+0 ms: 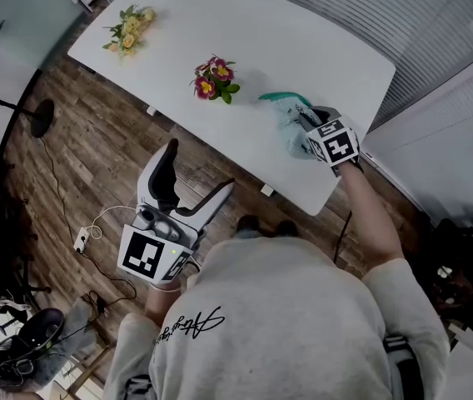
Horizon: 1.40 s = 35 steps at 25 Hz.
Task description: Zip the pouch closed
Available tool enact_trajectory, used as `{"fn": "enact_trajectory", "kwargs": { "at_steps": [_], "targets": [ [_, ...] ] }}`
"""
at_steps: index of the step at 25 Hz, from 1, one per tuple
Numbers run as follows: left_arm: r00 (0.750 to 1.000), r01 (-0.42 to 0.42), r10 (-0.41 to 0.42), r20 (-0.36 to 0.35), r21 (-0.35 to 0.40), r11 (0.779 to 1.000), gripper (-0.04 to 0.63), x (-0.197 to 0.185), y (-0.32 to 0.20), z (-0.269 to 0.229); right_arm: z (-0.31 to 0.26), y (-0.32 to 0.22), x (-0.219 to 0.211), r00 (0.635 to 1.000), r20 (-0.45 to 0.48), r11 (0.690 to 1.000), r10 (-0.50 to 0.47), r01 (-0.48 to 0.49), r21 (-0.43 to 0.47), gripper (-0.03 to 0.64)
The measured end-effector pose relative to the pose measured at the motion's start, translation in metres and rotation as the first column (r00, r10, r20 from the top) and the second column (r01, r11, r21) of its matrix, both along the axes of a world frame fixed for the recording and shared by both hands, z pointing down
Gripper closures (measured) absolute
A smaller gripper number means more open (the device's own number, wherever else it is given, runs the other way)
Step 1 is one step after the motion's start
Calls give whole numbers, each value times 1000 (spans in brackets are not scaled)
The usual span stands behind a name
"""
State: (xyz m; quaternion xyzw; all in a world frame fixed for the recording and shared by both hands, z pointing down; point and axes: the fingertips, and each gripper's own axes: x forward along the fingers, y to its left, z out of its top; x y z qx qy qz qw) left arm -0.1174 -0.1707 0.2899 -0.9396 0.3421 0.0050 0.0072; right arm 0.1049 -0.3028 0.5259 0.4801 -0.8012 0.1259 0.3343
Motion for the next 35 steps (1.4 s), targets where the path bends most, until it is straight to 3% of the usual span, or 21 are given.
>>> {"fn": "enact_trajectory", "kwargs": {
  "at_steps": [5, 12, 19, 25, 35],
  "targets": [
    [1000, -4, 4, 4, 6, 1000, 166, 4, -2, -1, -5, -1, 5, 999, 40, 999, 25, -27, 27, 587],
    [1000, -6, 6, 16, 12, 1000, 166, 10, -5, -6, -21, 2, 13, 976, 208, 994, 61, -79, 79, 597],
    [999, -21, 21, 38, 18, 1000, 164, 22, -6, -7, -39, 6, 21, 902, 423, 983, 92, -150, 108, 600],
    [998, -34, 33, 55, 16, 999, 165, 32, -7, -8, -71, 11, 21, 817, 574, 970, 55, -181, 164, 600],
    [994, -61, 58, 93, 32, 998, 166, 51, -13, -12, -142, 41, 0, 725, 681, 954, -108, -118, 277, 600]
  ]
}}
